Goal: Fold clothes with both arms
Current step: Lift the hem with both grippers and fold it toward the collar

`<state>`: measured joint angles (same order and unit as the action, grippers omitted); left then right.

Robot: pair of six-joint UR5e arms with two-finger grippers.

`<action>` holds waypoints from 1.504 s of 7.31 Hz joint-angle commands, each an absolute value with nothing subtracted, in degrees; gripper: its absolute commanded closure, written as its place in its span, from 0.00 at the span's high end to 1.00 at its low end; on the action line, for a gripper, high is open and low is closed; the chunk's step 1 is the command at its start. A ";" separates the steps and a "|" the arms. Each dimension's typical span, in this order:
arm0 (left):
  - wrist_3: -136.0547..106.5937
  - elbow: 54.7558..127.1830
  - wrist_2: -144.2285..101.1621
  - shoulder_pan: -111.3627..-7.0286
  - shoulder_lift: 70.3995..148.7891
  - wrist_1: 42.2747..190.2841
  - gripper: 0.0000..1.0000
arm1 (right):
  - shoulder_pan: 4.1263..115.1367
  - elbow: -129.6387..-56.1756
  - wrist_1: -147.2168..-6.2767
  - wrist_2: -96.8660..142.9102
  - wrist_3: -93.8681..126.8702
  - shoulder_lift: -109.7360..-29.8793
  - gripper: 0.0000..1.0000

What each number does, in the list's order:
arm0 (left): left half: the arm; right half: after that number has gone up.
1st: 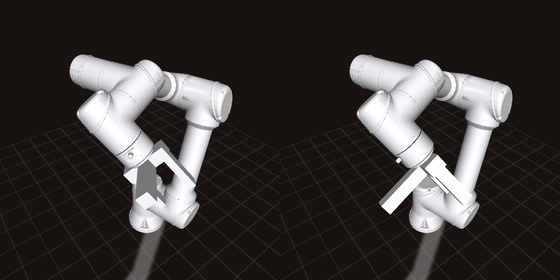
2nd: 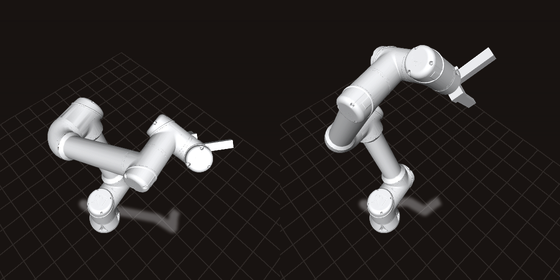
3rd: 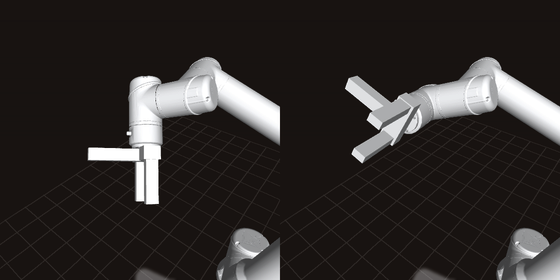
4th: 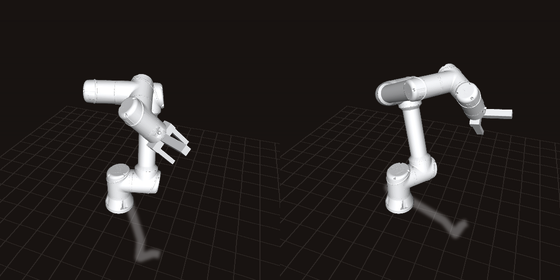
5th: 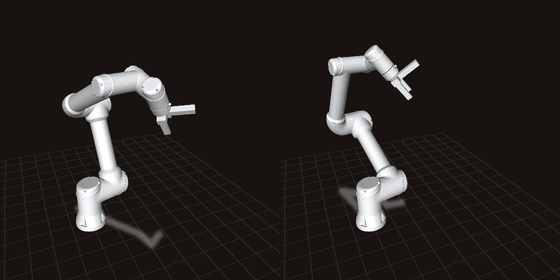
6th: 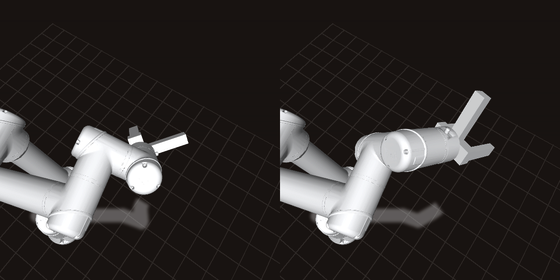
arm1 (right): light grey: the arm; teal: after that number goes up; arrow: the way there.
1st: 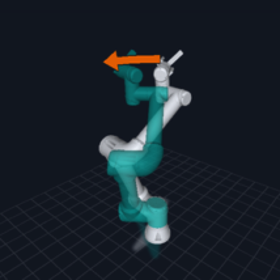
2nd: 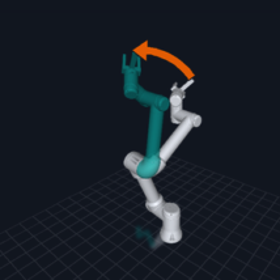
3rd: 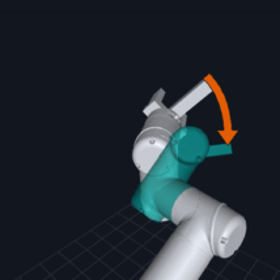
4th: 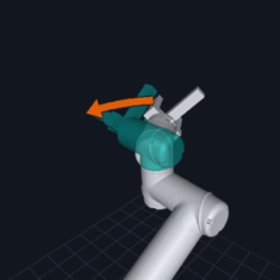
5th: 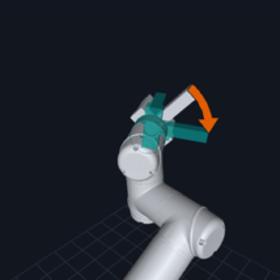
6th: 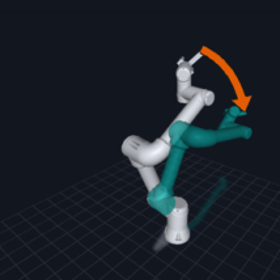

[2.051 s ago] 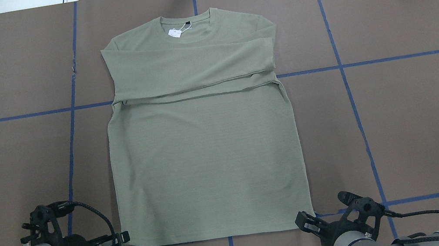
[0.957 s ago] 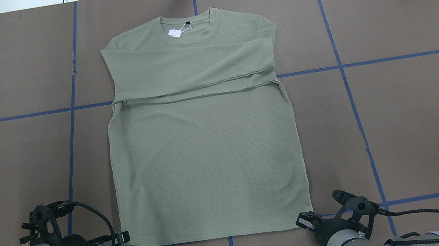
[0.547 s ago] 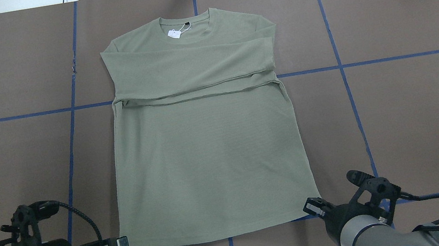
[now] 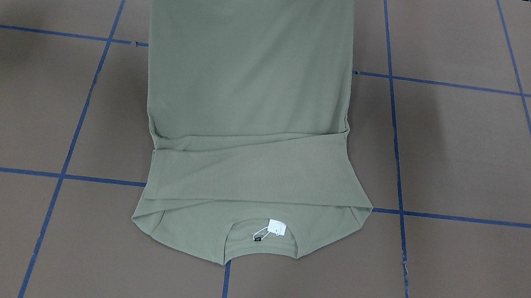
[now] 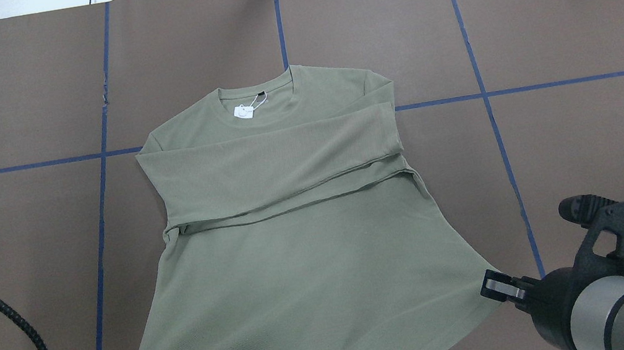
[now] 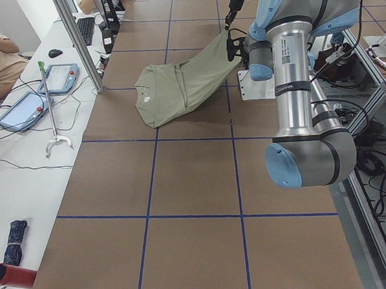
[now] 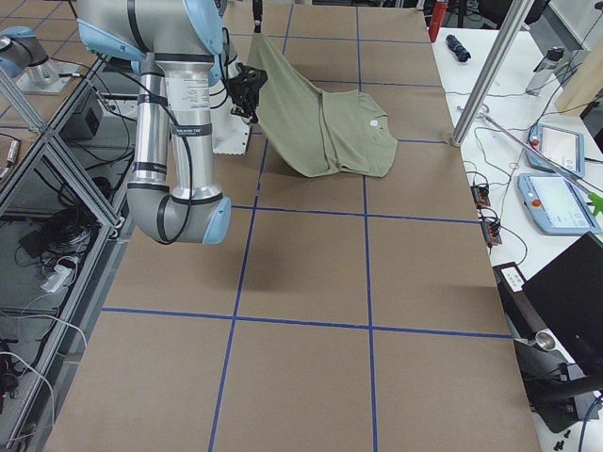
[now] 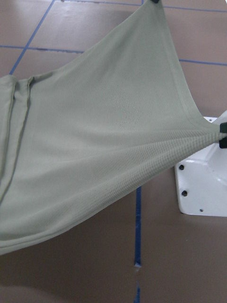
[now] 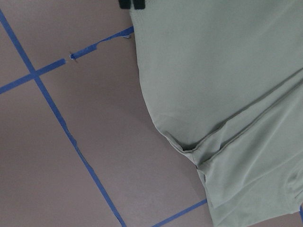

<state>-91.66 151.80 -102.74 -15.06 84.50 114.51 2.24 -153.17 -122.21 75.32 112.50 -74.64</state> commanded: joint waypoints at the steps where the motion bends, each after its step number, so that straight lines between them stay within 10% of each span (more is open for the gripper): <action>1: -84.87 140.27 -104.50 -22.55 96.18 111.00 0.00 | 10.67 -143.95 -122.44 76.46 102.08 -65.52 0.00; 11: -64.95 95.14 -104.51 -44.91 115.13 116.96 0.00 | 38.22 -96.13 -86.19 89.38 81.31 -53.89 0.00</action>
<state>-65.07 101.69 -105.99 -44.93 113.26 114.31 36.16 -104.24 -93.12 88.90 82.76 -55.39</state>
